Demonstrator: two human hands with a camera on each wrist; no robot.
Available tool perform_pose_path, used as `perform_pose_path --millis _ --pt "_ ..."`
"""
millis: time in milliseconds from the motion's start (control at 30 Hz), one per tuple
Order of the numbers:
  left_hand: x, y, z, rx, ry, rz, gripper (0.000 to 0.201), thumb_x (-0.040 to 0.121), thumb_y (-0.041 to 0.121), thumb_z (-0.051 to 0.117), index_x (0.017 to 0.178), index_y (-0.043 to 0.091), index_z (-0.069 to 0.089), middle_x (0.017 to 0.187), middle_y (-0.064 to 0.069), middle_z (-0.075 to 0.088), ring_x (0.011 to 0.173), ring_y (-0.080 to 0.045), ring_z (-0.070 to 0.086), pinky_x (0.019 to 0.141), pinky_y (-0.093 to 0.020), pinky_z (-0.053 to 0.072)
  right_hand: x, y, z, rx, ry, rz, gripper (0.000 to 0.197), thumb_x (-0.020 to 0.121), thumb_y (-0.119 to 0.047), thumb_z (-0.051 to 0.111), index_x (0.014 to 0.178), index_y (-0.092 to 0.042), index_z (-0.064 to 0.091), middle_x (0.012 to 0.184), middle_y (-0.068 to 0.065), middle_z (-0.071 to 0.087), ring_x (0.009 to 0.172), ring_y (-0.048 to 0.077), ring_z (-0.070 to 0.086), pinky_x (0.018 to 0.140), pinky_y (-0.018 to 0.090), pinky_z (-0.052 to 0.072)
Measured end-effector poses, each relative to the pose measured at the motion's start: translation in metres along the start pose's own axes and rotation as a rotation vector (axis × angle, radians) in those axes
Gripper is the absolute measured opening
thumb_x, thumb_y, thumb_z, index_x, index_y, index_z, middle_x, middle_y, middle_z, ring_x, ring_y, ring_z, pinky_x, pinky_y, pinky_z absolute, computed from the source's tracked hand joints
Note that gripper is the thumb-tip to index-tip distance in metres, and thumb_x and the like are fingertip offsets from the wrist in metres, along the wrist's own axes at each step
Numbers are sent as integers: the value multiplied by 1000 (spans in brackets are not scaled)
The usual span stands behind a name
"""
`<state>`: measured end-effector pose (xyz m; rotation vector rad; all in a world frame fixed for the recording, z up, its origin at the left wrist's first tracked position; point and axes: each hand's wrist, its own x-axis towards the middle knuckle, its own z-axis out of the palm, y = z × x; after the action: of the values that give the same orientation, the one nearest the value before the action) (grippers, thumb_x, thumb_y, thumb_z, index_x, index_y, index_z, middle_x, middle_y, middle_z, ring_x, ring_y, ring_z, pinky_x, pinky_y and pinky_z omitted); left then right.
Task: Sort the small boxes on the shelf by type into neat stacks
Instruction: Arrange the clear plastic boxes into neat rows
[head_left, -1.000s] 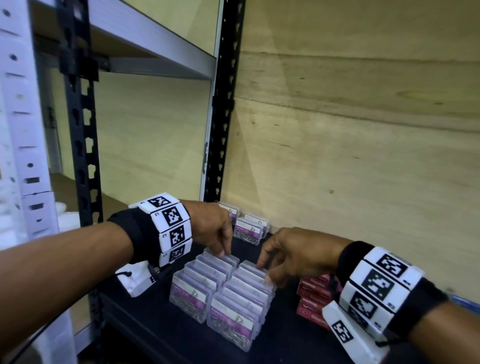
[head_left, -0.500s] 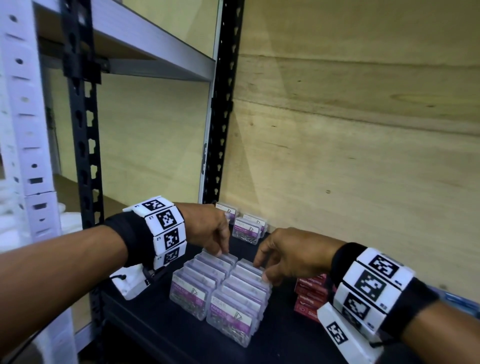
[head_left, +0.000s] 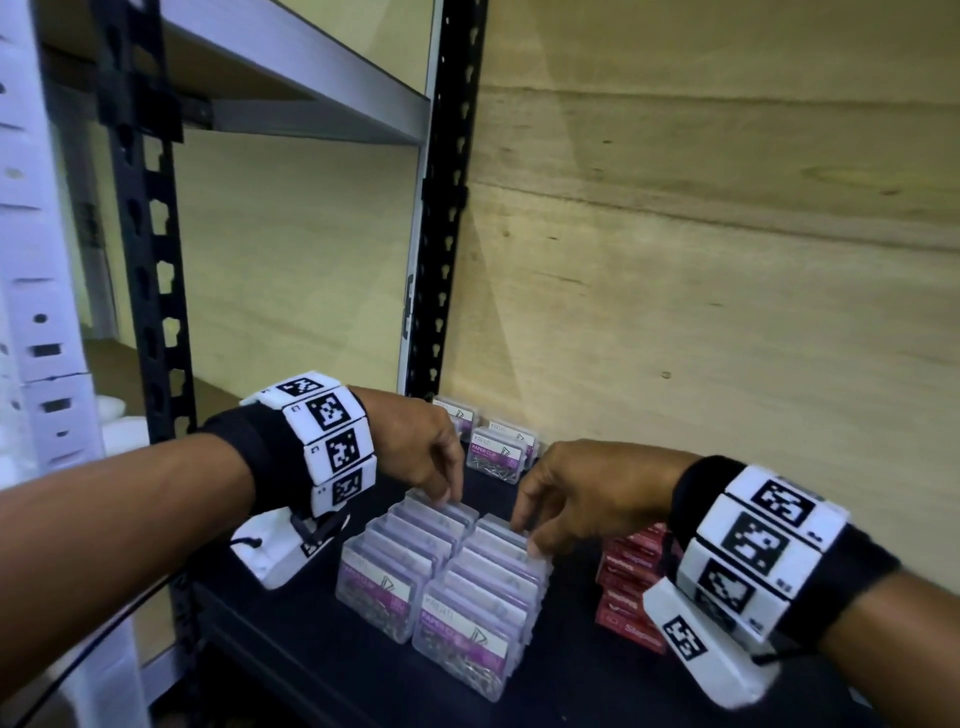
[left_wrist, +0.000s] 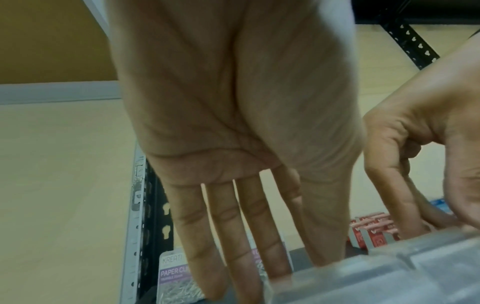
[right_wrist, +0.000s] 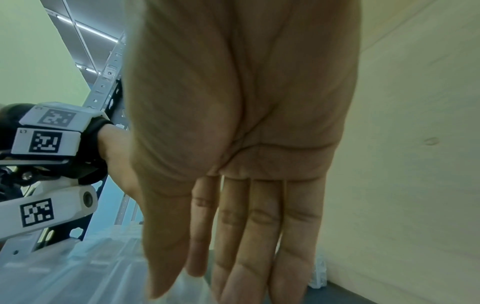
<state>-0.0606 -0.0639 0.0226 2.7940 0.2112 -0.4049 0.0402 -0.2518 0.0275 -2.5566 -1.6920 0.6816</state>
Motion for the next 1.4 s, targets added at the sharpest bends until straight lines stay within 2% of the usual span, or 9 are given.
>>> perform_pose_path --millis 100,167,267,467,800,967,1133,1300,1400 --pt "10 -5 -6 -9 25 -15 20 93 31 65 110 26 74 104 16 72 96 2 62 81 -13 42 9 1 -13 -34 -22 12 20 85 -39 74 102 -29 74 93 -5 76 88 9 71 88 26 52" --pt "21 -13 -10 16 106 -24 19 91 35 66 107 29 74 104 16 71 99 -2 61 81 -17 42 18 4 -24 -55 17 24 20 83 -41 75 99 -29 74 91 -6 76 85 8 71 89 28 52" --pt "40 -30 -17 39 252 -40 17 90 38 67 103 31 74 102 17 70 99 -5 62 86 -24 46 37 11 -40 -130 125 42 22 85 -42 73 104 -30 71 92 -12 73 85 6 66 83 26 49" --pt "73 -69 -21 94 429 -44 22 93 33 64 113 25 71 105 7 66 89 -7 56 79 -21 42 83 33 -48 -195 279 65 25 87 -37 72 110 -28 68 103 -11 69 92 9 62 77 24 45" --pt "96 -91 -16 44 439 -84 20 93 33 65 109 25 73 106 6 70 98 -12 64 90 -30 51 120 40 -44 -172 243 63 22 84 -28 78 103 -26 68 101 -6 71 91 12 66 76 24 47" --pt "90 -85 -20 17 385 -66 19 92 30 67 109 25 74 103 9 71 95 -8 64 85 -23 49 115 39 -44 -146 229 70 20 81 -27 80 98 -27 69 99 -8 72 92 11 66 77 24 47" --pt "82 -70 -23 -7 300 -37 17 89 29 70 105 29 76 89 17 70 83 3 61 76 -15 43 99 37 -41 -122 182 78 19 79 -28 82 95 -27 72 91 -12 73 92 7 67 88 28 52" --pt "71 -56 -23 -27 214 -5 15 85 28 75 99 29 79 74 30 66 79 12 60 84 -17 47 79 33 -34 -101 158 72 20 79 -28 81 97 -25 74 90 -11 76 92 5 69 94 33 52" --pt "62 -47 -21 -10 171 9 16 85 30 75 100 29 79 79 28 69 84 9 63 91 -23 50 66 29 -29 -103 145 61 18 79 -28 81 96 -26 75 89 -12 76 92 4 69 96 34 51"
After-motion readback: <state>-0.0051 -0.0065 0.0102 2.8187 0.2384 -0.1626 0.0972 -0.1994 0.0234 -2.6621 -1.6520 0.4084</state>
